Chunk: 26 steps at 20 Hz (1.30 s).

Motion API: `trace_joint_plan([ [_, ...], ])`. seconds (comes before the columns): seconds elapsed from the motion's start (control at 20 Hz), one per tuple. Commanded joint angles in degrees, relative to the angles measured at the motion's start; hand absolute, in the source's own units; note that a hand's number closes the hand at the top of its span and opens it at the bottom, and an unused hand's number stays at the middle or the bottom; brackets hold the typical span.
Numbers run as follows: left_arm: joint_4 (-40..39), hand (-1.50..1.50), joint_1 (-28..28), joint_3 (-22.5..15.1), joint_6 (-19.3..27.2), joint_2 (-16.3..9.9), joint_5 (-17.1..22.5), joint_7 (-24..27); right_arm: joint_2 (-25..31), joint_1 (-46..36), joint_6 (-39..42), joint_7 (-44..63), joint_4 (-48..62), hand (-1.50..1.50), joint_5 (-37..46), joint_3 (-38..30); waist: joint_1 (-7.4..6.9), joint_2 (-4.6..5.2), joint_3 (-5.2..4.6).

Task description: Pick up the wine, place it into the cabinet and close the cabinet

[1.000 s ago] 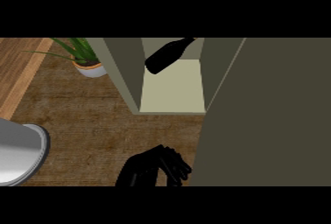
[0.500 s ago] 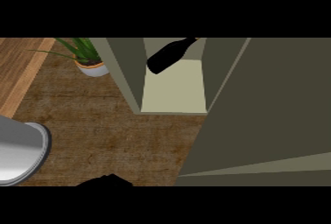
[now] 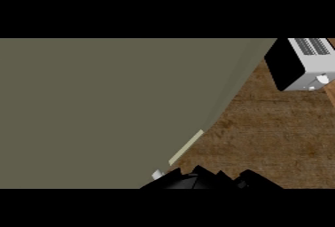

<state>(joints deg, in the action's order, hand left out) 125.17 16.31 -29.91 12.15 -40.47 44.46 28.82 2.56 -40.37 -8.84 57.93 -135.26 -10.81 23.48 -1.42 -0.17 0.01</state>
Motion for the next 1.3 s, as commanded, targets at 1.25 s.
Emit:
trace_joint_plan([
  [1.25,-9.5,1.5,13.8,34.6,-33.7,-14.7,22.8,-1.0,-2.6,-32.1,-13.7,-36.8,72.5,1.5,-2.0,1.3,-2.17,0.89,-0.1],
])
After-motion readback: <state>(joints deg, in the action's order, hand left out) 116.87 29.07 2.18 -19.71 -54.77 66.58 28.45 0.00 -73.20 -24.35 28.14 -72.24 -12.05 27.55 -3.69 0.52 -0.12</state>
